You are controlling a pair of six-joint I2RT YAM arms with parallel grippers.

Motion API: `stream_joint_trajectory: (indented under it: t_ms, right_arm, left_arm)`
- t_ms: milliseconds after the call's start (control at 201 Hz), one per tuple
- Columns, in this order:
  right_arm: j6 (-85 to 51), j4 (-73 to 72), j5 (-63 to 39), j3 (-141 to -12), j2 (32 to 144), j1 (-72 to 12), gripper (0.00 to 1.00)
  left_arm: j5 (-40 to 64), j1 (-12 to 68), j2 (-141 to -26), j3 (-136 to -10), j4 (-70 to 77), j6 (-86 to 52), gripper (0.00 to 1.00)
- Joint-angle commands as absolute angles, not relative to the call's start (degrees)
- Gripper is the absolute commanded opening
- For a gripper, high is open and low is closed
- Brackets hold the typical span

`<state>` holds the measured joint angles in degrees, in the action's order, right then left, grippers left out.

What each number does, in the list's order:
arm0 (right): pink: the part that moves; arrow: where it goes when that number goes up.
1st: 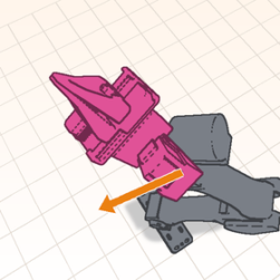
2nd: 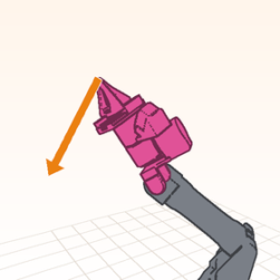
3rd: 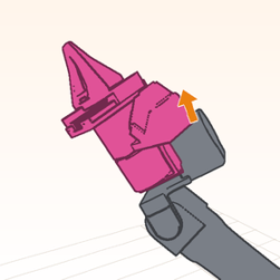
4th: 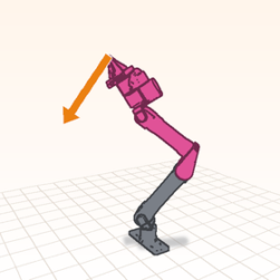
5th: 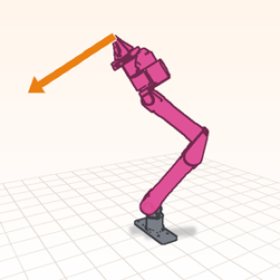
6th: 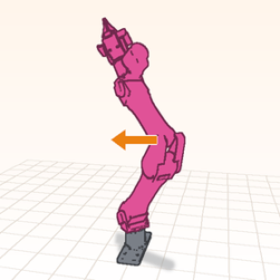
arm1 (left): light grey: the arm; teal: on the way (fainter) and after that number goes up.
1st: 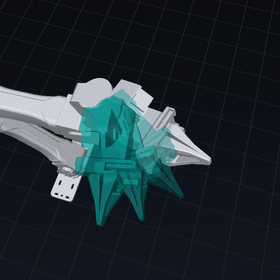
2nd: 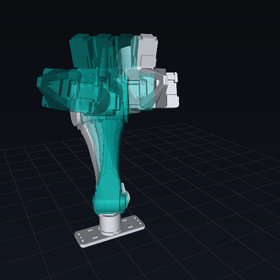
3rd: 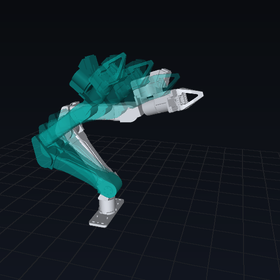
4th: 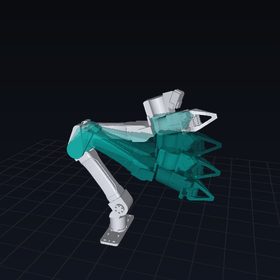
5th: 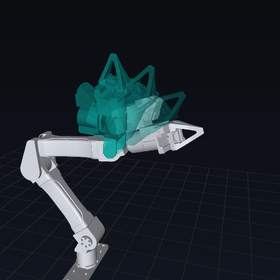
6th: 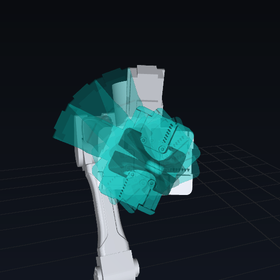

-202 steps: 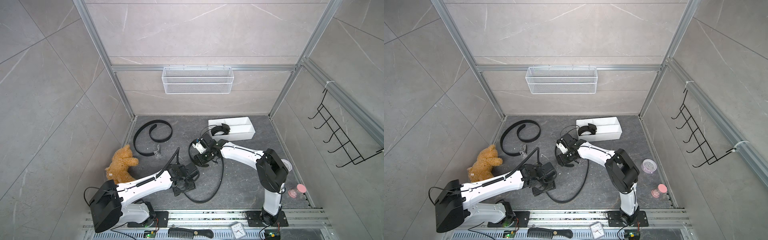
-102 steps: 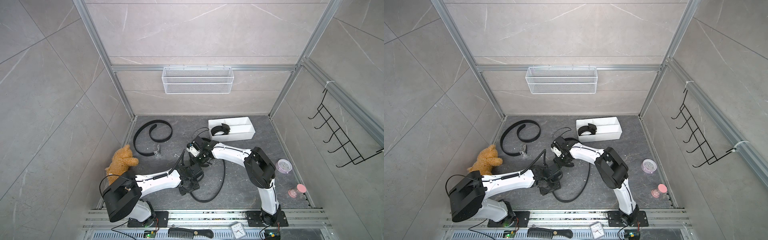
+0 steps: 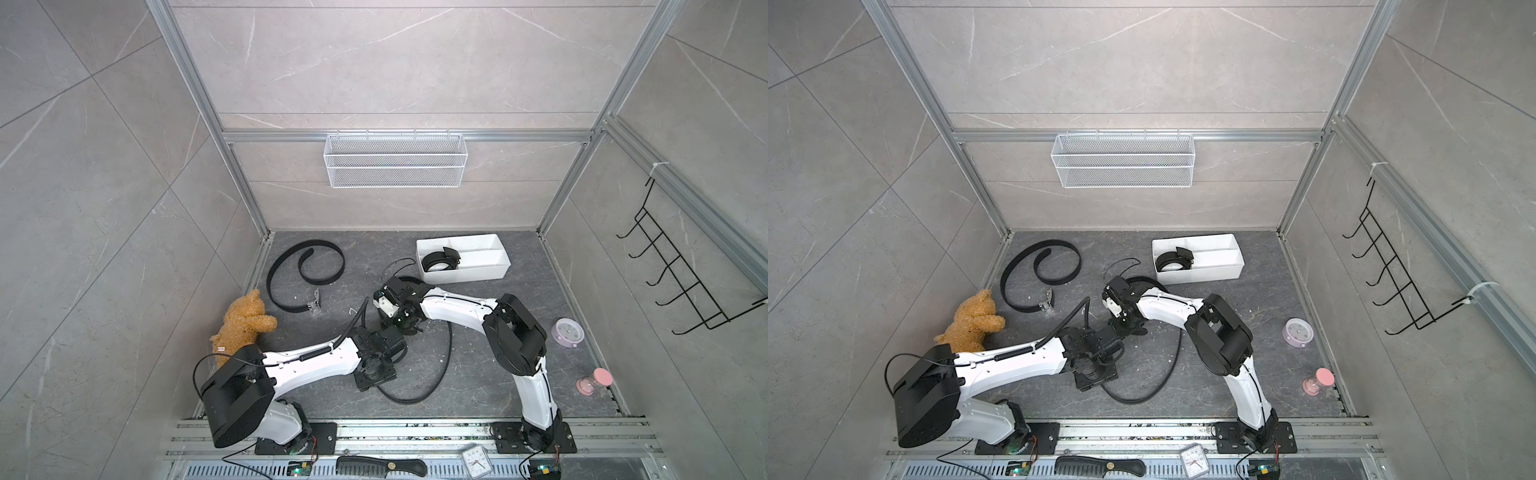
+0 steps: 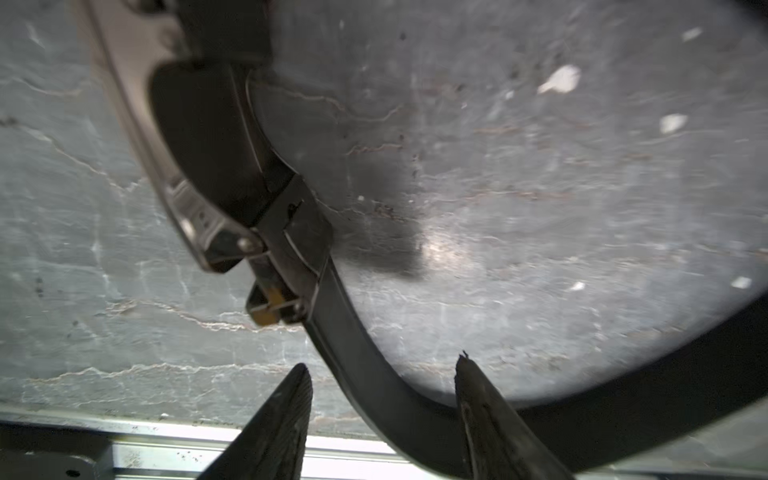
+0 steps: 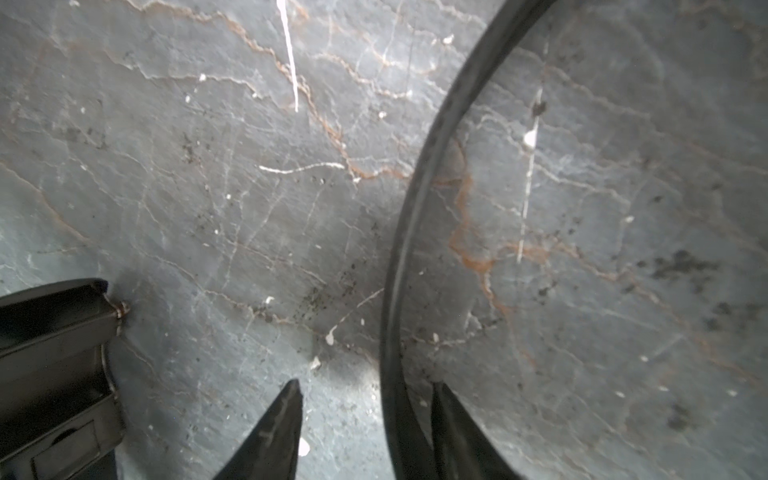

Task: Place the belts into the storage roll
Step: Roll the belt at the center of the board.

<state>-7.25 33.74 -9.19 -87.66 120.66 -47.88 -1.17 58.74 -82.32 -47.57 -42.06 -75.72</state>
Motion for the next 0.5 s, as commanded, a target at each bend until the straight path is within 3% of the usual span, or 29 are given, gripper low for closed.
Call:
stream_joint_trajectory:
  t_ms: [0, 169, 353, 498]
  right_arm:
    - [-6.49, 35.85, -8.32, -88.58, 121.64, -47.88, 0.48]
    - [-6.20, 35.95, -8.09, -88.55, 122.16, -47.90, 0.43]
    - [-5.67, 36.39, -7.30, -87.64, 122.18, -47.90, 0.29]
    - [-5.45, 36.52, -6.16, -83.33, 119.19, -48.80, 0.16]
  left_arm:
    - [-0.15, 59.06, -81.71, -46.45, -42.19, -76.54, 0.57]
    - [0.70, 59.06, -83.80, -44.68, -40.40, -76.50, 0.51]
    - [0.37, 58.09, -87.36, -43.70, -38.40, -75.68, 0.24]
    - [-1.32, 51.92, -84.60, -43.57, -40.23, -71.59, 0.04]
